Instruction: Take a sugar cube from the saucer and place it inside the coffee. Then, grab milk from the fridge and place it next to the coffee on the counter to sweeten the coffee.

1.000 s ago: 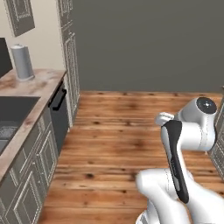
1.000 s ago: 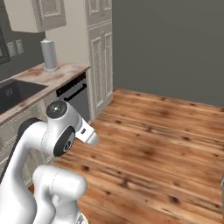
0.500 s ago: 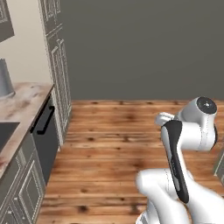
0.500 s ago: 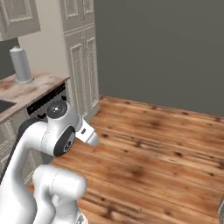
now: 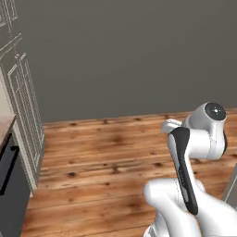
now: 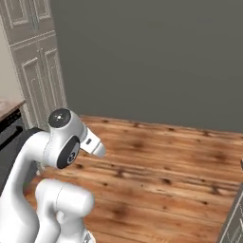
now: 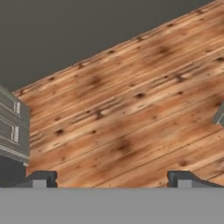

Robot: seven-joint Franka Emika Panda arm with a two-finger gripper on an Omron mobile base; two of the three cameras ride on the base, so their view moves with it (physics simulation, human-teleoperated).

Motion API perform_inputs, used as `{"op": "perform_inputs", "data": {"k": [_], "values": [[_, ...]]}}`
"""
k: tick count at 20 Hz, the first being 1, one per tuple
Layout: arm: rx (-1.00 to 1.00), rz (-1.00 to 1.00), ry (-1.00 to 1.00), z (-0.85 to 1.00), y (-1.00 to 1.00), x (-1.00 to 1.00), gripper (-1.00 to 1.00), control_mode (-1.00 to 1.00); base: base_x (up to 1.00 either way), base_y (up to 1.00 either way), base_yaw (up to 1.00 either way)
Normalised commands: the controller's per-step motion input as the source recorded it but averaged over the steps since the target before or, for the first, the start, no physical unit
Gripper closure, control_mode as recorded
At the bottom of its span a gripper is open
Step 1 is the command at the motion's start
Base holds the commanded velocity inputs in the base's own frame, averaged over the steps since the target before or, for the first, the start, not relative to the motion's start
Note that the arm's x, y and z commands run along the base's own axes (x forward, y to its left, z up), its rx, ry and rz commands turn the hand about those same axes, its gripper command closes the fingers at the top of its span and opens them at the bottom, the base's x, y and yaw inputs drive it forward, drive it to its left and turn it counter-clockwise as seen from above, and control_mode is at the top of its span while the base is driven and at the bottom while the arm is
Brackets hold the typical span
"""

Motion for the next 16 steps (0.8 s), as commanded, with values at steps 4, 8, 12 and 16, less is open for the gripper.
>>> {"op": "perform_inputs", "data": {"k": [4, 8, 12, 16], "values": [[0.00, 0.00, 0.00, 0.00, 0.00, 0.00, -1.00, 1.00, 0.81, -0.36, -0.53], [0.00, 0.00, 0.00, 0.00, 0.00, 0.00, -1.00, 1.00, 0.76, -0.19, -0.58], [0.00, 0.00, 0.00, 0.00, 0.00, 0.00, -1.00, 1.00, 0.79, -0.11, -0.58], [0.00, 0.00, 0.00, 0.00, 0.00, 0.00, -1.00, 1.00, 0.85, -0.01, -0.57]]}}
